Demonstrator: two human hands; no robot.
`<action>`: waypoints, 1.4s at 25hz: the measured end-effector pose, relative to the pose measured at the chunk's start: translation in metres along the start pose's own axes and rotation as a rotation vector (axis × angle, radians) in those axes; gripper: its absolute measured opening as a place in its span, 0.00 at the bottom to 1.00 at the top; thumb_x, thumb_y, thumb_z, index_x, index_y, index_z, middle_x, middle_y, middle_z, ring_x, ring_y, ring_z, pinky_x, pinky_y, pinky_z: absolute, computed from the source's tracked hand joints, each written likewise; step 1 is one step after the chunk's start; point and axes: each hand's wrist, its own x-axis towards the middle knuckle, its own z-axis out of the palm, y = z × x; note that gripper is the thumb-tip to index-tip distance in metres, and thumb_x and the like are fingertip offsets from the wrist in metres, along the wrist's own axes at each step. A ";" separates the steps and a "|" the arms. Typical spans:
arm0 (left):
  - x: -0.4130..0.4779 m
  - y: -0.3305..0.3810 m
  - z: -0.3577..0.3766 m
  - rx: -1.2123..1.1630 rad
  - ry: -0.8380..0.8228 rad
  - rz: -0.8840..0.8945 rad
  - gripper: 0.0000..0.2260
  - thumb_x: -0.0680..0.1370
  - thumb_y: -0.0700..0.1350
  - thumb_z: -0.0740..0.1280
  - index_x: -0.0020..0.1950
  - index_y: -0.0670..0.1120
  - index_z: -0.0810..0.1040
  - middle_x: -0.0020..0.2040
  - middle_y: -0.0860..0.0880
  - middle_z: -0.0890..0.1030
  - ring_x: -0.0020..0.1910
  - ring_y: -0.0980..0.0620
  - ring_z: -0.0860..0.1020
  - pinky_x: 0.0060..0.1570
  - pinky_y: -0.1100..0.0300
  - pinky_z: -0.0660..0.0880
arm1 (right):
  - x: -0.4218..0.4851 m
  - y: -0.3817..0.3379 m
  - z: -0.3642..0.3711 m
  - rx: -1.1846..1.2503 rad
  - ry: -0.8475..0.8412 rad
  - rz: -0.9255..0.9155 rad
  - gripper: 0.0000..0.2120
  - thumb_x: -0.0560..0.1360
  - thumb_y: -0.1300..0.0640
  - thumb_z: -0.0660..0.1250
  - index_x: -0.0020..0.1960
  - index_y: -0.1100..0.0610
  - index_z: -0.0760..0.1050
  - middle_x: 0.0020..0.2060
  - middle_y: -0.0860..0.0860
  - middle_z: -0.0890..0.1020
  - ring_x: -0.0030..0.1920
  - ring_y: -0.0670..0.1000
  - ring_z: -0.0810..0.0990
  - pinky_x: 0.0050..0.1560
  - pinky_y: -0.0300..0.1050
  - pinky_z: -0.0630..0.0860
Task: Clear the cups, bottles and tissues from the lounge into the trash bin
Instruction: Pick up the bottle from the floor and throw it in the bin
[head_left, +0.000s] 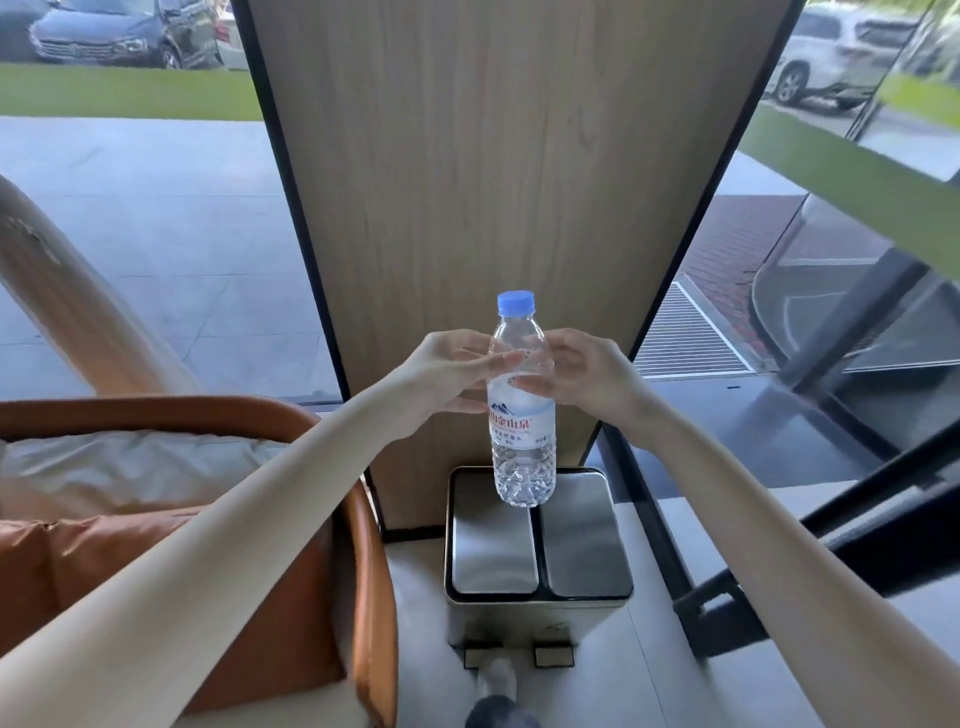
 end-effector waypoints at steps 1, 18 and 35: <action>0.005 -0.001 -0.001 -0.002 0.001 -0.004 0.21 0.73 0.52 0.73 0.62 0.44 0.78 0.56 0.45 0.84 0.55 0.50 0.83 0.57 0.47 0.79 | 0.004 0.002 0.000 -0.005 0.001 0.003 0.23 0.67 0.55 0.78 0.60 0.53 0.76 0.52 0.45 0.84 0.54 0.42 0.82 0.59 0.47 0.79; 0.085 -0.017 0.010 -0.024 -0.030 -0.103 0.20 0.73 0.50 0.74 0.61 0.44 0.79 0.56 0.46 0.84 0.55 0.50 0.83 0.57 0.50 0.80 | 0.059 0.047 -0.027 -0.035 -0.020 0.084 0.19 0.67 0.54 0.78 0.55 0.49 0.77 0.50 0.45 0.84 0.52 0.44 0.83 0.59 0.46 0.78; 0.117 -0.101 0.022 -0.029 -0.012 -0.295 0.15 0.73 0.44 0.74 0.59 0.46 0.79 0.56 0.48 0.84 0.55 0.53 0.82 0.54 0.55 0.80 | 0.079 0.144 0.005 -0.086 -0.165 0.255 0.34 0.59 0.52 0.79 0.63 0.49 0.73 0.54 0.43 0.83 0.57 0.43 0.81 0.62 0.53 0.77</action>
